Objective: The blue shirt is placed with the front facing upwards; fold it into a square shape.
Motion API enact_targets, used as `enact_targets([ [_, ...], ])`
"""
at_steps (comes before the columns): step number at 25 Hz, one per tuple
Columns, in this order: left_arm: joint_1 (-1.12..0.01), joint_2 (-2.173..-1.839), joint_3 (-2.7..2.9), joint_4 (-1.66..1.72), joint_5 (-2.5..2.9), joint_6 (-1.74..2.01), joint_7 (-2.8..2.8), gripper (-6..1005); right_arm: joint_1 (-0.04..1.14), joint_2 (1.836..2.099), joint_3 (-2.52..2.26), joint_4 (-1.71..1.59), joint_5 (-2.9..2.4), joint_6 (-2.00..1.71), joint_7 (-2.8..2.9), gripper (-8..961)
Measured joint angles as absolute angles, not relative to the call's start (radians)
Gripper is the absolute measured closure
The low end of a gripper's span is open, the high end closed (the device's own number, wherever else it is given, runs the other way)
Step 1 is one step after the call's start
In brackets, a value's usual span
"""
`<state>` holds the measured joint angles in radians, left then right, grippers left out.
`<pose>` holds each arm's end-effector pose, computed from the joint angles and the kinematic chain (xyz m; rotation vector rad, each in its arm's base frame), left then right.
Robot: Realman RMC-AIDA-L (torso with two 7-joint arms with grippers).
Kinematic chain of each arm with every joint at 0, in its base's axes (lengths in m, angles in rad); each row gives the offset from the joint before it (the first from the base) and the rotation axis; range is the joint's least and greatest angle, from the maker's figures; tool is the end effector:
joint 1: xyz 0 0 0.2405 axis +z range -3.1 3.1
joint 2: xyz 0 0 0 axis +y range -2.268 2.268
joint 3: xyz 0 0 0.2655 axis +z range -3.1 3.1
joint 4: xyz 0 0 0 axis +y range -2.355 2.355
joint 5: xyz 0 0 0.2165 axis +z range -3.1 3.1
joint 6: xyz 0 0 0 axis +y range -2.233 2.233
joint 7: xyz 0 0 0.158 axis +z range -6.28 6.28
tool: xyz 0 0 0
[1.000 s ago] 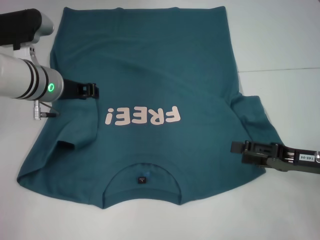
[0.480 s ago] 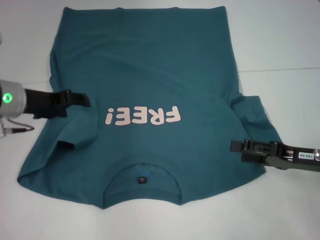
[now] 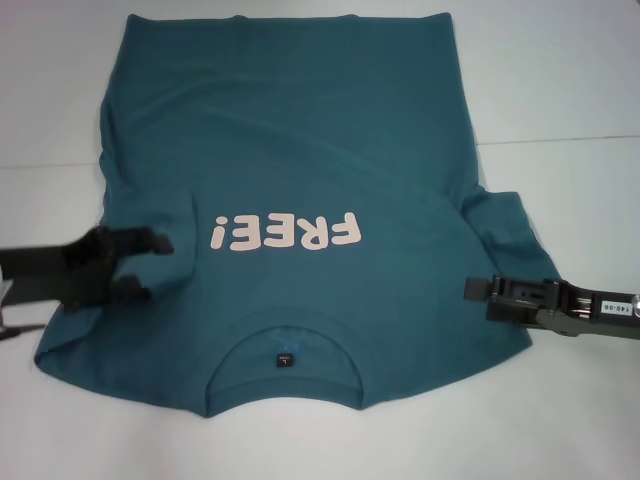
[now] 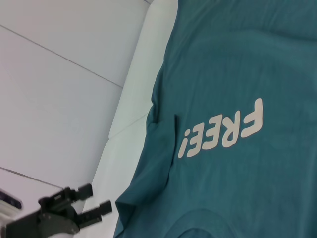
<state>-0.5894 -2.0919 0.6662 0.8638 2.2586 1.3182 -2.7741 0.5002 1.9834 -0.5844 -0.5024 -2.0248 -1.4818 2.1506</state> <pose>-0.2802 0.3970 0.0151 -1.8311 -2.0718 -0.6303 0.3200 0.3411 0.0068 -2.1810 1.8434 0.8415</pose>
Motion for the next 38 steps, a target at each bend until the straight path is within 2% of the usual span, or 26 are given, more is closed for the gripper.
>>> enact_targets([
  [11,-0.588,-2.122,0.660,0.798,2.255,1.249,-2.783,235,0.494,1.983,-0.584,-0.502,-2.025,-1.480,2.151,25],
  [29,-0.634,-2.129,0.707,0.700,2.262,1.038,-2.778,233,0.489,1.982,-0.583,-0.502,-2.025,-1.481,2.148,25],
  [38,-0.698,-2.161,0.708,0.723,2.235,1.049,-2.709,233,0.494,1.982,-0.584,-0.502,-2.025,-1.483,2.143,25],
])
